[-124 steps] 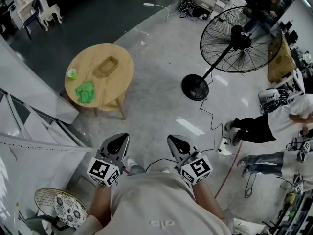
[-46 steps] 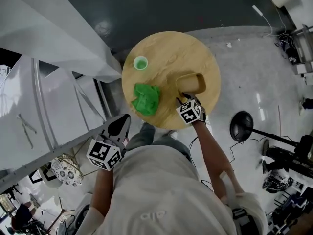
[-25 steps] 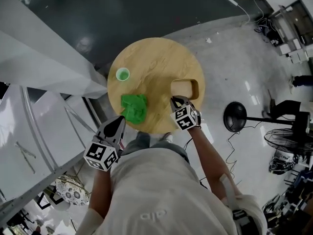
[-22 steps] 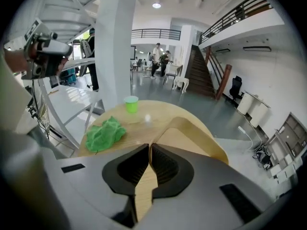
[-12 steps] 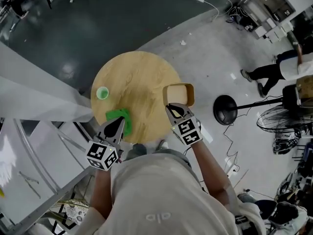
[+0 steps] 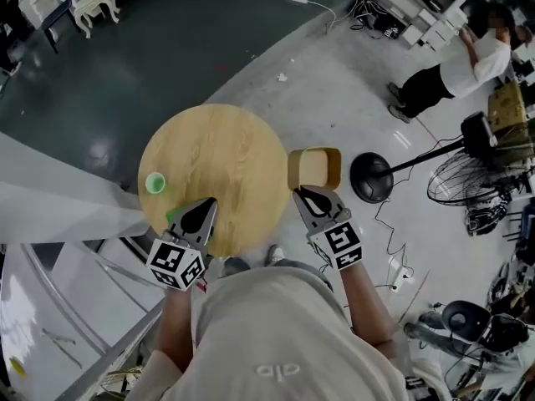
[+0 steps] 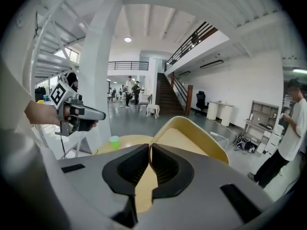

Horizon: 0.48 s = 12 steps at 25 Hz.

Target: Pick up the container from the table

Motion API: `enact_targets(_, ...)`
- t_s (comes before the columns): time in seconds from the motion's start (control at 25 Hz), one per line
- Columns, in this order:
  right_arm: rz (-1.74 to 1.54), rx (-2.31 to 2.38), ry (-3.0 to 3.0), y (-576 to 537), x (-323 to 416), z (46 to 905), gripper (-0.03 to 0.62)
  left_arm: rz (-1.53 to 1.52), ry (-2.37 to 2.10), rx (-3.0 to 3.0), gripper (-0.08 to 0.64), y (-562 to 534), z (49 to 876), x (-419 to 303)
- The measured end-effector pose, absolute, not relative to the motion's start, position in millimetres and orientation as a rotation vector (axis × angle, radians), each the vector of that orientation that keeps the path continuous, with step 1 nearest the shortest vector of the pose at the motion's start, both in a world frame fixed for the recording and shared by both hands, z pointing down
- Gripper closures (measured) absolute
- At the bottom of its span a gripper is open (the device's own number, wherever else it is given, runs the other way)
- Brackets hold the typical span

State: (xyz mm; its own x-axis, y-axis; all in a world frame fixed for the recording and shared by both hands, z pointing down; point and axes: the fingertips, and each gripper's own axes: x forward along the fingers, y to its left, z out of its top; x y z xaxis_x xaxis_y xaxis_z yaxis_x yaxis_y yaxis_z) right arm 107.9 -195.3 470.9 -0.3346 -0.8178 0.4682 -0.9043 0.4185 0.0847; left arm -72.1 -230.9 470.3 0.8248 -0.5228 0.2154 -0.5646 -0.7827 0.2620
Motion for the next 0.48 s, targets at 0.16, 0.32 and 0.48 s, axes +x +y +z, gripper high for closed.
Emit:
enact_targets(0.16, 0.247, 1.544, -2.244, -174.4, 128.8, 448.6, 0.546, 0.181, -0.766, 2.730, 0.545, -227.2, 458.6, -47.8)
enact_targets(0.32, 0.241, 1.608, -2.250, -158.1, 143.3, 437.5, 0.546, 0.173, -0.721, 2.759, 0.544, -224.8, 450.9, -31.2)
enact_targets(0.48, 0.235, 1.661, -2.259, -143.9, 162.1, 427.1, 0.546, 0.164, -0.685, 2.782, 0.545, -221.2, 440.6, -11.5)
